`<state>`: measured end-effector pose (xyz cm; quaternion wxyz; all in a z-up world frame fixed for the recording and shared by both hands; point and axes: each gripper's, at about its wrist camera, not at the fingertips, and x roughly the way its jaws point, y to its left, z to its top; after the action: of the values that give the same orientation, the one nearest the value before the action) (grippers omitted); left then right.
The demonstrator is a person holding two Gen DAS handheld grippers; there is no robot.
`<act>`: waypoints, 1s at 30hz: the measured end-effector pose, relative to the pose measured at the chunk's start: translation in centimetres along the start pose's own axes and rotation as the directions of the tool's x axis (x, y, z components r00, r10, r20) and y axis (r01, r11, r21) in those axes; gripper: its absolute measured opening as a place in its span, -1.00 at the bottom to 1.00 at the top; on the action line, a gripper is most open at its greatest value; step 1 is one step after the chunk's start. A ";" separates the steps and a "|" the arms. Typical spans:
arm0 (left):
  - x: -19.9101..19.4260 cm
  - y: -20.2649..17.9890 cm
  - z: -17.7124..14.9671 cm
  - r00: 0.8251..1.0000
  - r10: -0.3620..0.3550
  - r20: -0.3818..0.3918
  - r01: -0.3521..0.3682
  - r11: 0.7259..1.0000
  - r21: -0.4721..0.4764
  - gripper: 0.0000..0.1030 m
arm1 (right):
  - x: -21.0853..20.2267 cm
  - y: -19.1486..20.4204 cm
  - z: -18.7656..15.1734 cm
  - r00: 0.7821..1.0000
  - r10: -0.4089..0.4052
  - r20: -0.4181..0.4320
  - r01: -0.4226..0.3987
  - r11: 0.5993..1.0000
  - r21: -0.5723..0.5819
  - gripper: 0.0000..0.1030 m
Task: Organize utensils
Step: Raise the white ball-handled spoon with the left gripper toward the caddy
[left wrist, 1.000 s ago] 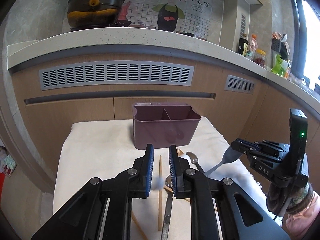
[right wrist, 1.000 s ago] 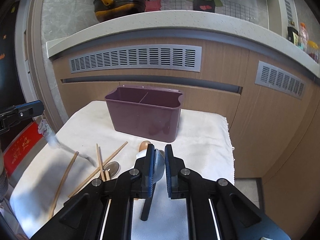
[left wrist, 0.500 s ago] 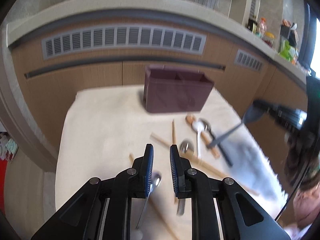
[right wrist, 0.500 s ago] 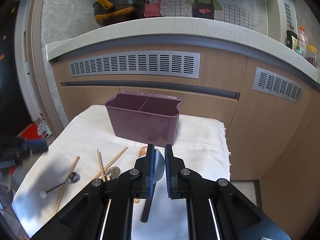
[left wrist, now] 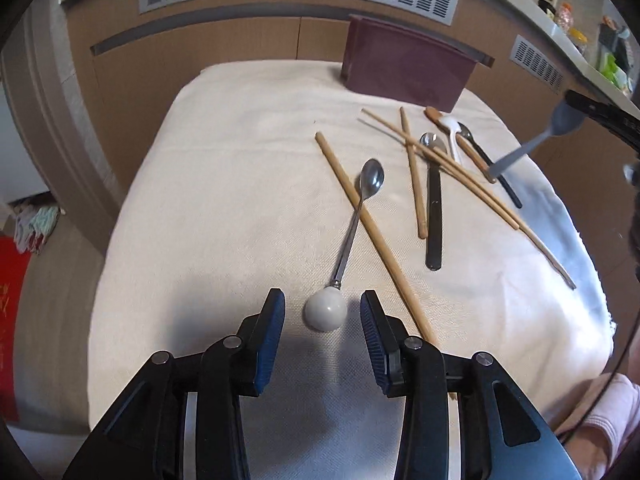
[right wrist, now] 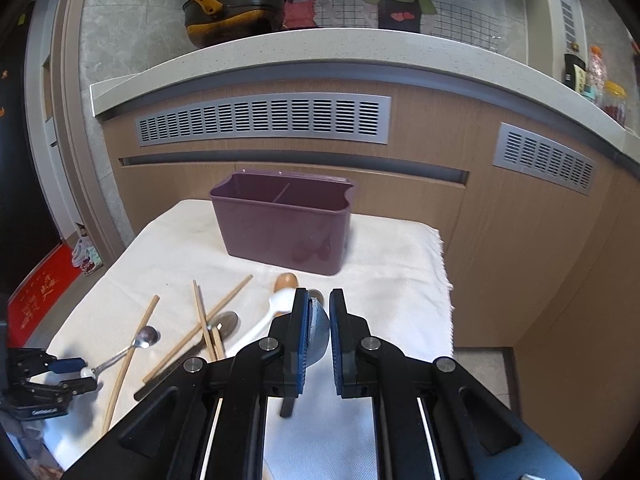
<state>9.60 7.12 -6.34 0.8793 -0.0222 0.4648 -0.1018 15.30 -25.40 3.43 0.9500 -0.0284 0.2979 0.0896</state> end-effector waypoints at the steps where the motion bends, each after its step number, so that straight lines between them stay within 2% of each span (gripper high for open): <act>1: 0.3 -0.1 -0.1 1.000 0.002 0.002 -0.002 1.000 -0.005 -0.21 | -0.4 -0.2 -0.2 1.000 -0.007 0.001 0.007 1.000 0.001 -0.82; 3: 0.4 -0.4 0.1 1.000 0.021 0.019 -0.021 1.000 0.005 -0.26 | -1.3 -0.5 -0.6 1.000 -0.027 0.003 0.027 1.000 0.000 -0.82; 4: 0.4 -0.6 0.1 0.999 0.031 0.027 -0.031 0.999 0.005 -0.50 | -1.6 -0.6 -0.8 0.999 -0.032 0.005 0.032 0.999 -0.002 -0.82; 5: 0.4 -0.5 0.2 0.999 0.035 0.031 -0.035 0.999 0.001 -0.57 | -2.2 -0.7 -1.0 0.999 -0.039 0.007 0.039 0.999 -0.007 -0.82; 7: -0.1 -0.5 0.5 0.999 0.027 0.046 -0.027 1.000 -0.006 -0.57 | -3.2 -0.7 -1.3 0.998 -0.053 0.019 0.053 0.998 -0.019 -0.82; 12: -3.2 -1.5 1.8 0.987 0.051 0.151 -0.057 0.998 0.035 -0.57 | -5.2 -0.7 -1.5 0.997 -0.062 0.050 0.064 0.997 -0.031 -0.82; 20: -7.3 -3.4 5.6 0.951 0.033 0.309 -0.057 0.996 0.070 -0.58 | -6.5 -0.6 -1.2 0.995 -0.049 0.087 0.051 0.998 -0.029 -0.82; 30: -9.9 -6.7 8.6 0.921 -0.026 0.388 -0.030 0.990 0.137 -0.57 | -7.1 0.1 -0.7 0.994 -0.042 0.097 0.047 0.998 -0.050 -0.81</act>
<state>10.16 2.07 7.45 0.9534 0.0205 0.2728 -0.1269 9.19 -26.46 6.93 0.9639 -0.0553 0.2487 0.0773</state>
